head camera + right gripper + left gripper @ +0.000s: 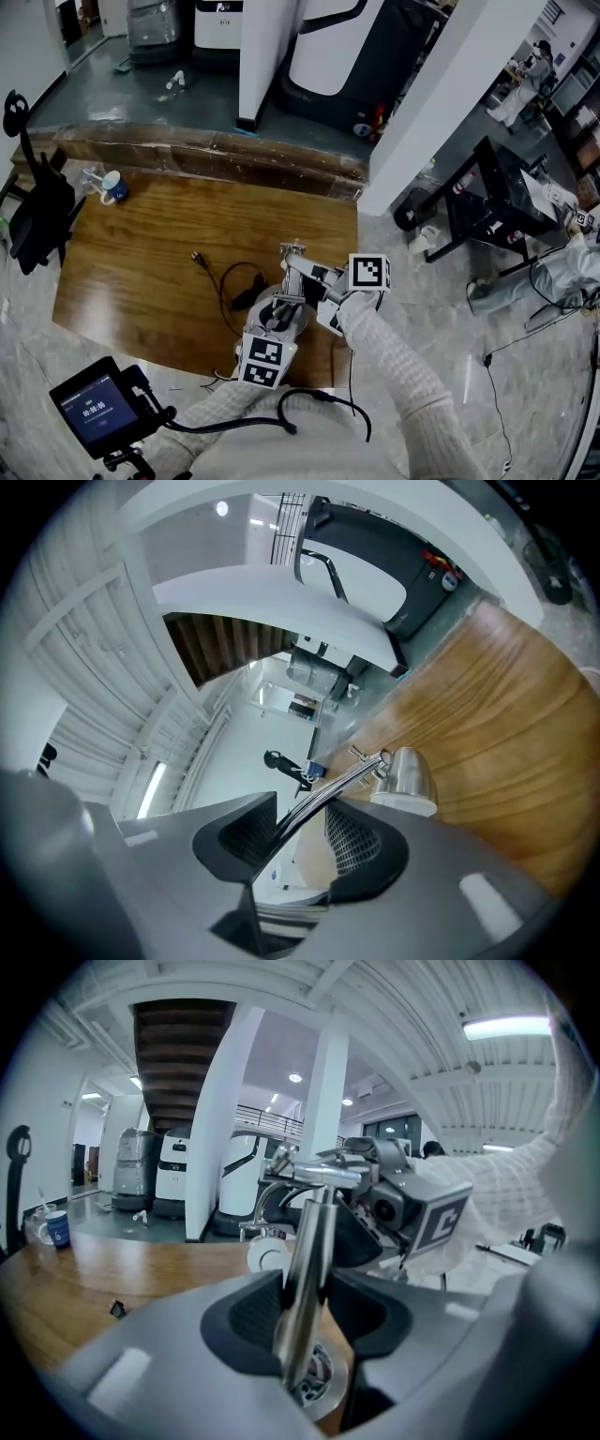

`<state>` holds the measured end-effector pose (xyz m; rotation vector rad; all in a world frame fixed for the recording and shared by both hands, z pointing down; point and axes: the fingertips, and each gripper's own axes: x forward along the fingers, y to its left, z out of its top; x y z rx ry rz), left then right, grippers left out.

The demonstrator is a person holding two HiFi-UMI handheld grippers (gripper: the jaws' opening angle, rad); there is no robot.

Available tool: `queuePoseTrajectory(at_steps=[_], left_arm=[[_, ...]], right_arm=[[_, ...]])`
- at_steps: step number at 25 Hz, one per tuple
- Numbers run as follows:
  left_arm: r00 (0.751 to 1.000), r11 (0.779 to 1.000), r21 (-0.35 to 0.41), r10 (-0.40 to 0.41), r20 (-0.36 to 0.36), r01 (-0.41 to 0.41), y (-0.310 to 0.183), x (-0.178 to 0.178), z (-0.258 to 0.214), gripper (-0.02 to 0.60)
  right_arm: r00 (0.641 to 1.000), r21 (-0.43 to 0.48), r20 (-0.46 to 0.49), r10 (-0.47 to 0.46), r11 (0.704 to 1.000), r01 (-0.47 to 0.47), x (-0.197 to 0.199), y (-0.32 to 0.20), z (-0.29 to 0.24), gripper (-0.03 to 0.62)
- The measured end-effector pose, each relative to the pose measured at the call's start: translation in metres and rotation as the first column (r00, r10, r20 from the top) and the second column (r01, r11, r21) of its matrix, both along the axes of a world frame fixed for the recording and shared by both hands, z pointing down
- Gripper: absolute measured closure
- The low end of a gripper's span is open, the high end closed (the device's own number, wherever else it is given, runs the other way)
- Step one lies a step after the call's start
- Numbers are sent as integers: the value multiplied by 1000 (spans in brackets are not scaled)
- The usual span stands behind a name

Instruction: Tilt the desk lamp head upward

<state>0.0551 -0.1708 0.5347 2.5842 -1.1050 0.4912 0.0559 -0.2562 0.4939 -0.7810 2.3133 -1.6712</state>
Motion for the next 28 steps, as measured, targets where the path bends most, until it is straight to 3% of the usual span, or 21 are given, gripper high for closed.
queuePoseTrajectory(at_steps=[6, 9, 12, 17, 23, 27, 28], left_arm=[[1000, 1000, -1, 3, 11, -3, -1, 0, 3, 446], [1000, 1000, -5, 1, 11, 0, -2, 0, 3, 446], [1000, 1000, -12, 0, 13, 1, -3, 0, 4, 445], [1000, 1000, -17, -1, 17, 1, -3, 1, 6, 445], [1000, 1000, -14, -8, 22, 8, -3, 0, 6, 446], [1000, 1000, -12, -9, 25, 9, -2, 0, 5, 446], [1000, 1000, -13, -9, 25, 9, -2, 0, 5, 446]], right_arm=[[1000, 180, -16, 17, 984, -13, -1, -2, -23, 439], [993, 375, -119, 16, 926, 30, -1, -1, -44, 442], [970, 573, -240, 26, 811, 120, -4, 6, -70, 447], [930, 766, -358, 87, 597, 239, -12, 25, -93, 439], [895, 850, -417, 157, 415, 324, -18, 41, -106, 431], [881, 913, -398, 255, 199, 355, -26, 59, -125, 430], [878, 918, -393, 274, 167, 359, -27, 63, -128, 430]])
